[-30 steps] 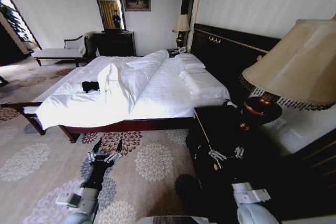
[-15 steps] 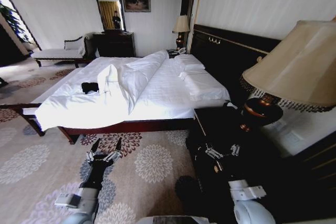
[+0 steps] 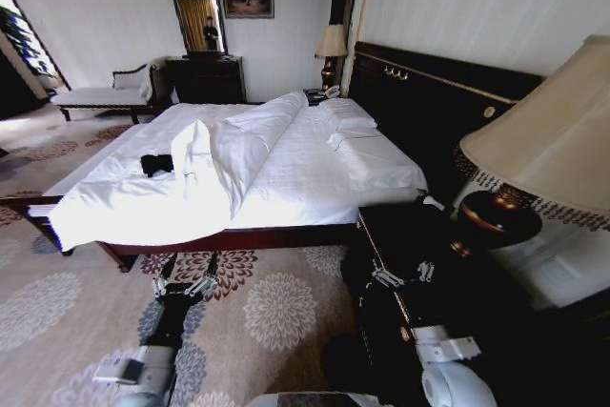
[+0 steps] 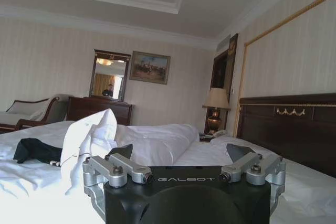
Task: Fold the clothes on the bed.
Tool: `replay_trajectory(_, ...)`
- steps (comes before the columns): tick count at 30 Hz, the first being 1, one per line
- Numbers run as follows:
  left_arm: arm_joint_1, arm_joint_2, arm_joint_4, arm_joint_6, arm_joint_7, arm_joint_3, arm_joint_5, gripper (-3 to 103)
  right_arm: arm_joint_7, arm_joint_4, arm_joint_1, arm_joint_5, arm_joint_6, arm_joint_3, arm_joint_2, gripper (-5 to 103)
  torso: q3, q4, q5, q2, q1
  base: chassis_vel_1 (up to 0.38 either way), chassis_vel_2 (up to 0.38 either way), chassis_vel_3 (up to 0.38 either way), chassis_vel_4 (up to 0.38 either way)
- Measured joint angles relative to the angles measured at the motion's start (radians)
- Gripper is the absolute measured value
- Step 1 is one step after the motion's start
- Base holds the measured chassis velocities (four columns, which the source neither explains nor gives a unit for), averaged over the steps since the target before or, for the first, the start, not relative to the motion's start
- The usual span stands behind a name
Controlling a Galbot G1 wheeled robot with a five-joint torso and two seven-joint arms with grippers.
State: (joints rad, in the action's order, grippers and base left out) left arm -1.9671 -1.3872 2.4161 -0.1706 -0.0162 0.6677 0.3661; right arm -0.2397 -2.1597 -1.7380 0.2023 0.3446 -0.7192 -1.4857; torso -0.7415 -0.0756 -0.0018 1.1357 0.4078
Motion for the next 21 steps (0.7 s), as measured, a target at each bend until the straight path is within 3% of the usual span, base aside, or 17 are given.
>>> replay_trajectory(21,-0.019,-0.019,0.002,-0.021,-0.001,0.001,-0.015,100,-0.007,-0.01,0.006,-0.016,0.015,0.013,-0.012,100,0.0,0.0,0.0,0.0,0.0,-0.133,0.139,0.132,-0.134)
